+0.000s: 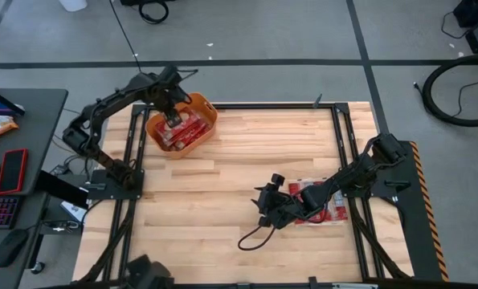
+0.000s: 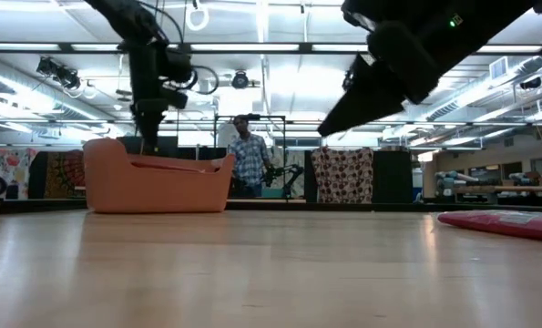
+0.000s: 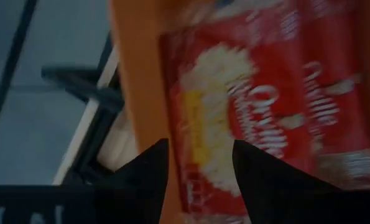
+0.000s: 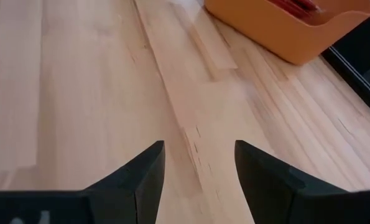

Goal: Sort popcorn bags into baskets
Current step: Put the red popcorn bag into the orange container

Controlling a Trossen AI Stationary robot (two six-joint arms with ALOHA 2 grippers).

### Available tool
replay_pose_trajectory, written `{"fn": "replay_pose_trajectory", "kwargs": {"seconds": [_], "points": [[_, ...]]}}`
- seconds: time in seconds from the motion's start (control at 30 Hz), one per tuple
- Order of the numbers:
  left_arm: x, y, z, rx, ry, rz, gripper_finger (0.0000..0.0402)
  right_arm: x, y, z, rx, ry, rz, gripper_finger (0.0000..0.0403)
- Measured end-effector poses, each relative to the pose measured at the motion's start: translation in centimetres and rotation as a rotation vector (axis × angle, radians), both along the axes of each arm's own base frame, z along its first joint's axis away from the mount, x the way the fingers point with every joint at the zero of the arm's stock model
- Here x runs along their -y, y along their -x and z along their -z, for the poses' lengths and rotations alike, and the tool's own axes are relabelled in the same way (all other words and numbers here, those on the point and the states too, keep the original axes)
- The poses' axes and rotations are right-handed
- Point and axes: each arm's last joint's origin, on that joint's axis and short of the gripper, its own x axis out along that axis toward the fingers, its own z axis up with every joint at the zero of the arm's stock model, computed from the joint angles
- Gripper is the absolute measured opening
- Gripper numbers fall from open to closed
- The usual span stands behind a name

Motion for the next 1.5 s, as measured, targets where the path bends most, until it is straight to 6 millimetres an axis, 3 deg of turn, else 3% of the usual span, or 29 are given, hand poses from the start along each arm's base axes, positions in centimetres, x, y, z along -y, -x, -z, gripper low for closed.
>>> {"fn": "replay_pose_trajectory", "kwargs": {"seconds": [0.33, 0.57, 0.83, 1.13, 1.37, 1.5], "points": [[6.3, -6.8, -0.7, 0.163, 0.032, 0.341, 0.0183, 0.2, 1.9, -0.8, -0.168, -0.211, -0.076, 0.0199], [11.4, -10.8, -1.1, 0.25, -0.005, 0.524, 0.0183, 1.0, 5.4, 0.6, -0.572, -0.381, 0.044, 0.0199], [15.5, -12.6, -1.3, 0.303, -0.007, 0.638, 0.0183, 2.2, 8.7, 0.7, -0.903, -0.413, 0.26, 0.0199], [17.7, -13.0, -1.2, 0.292, 0.01, 0.71, 0.0183, 3.4, 11.5, 1.5, -1.187, -0.458, 0.42, 0.0183], [18.6, -13.0, -1.1, 0.272, 0.026, 0.738, 0.0183, 3.8, 11.6, 4.2, -1.142, -0.585, 0.254, 0.0165], [19.1, -13.1, -1.1, 0.278, 0.025, 0.758, 0.0183, 3.8, 8.0, 3.1, -0.874, -0.539, 0.164, 0.016]]}}
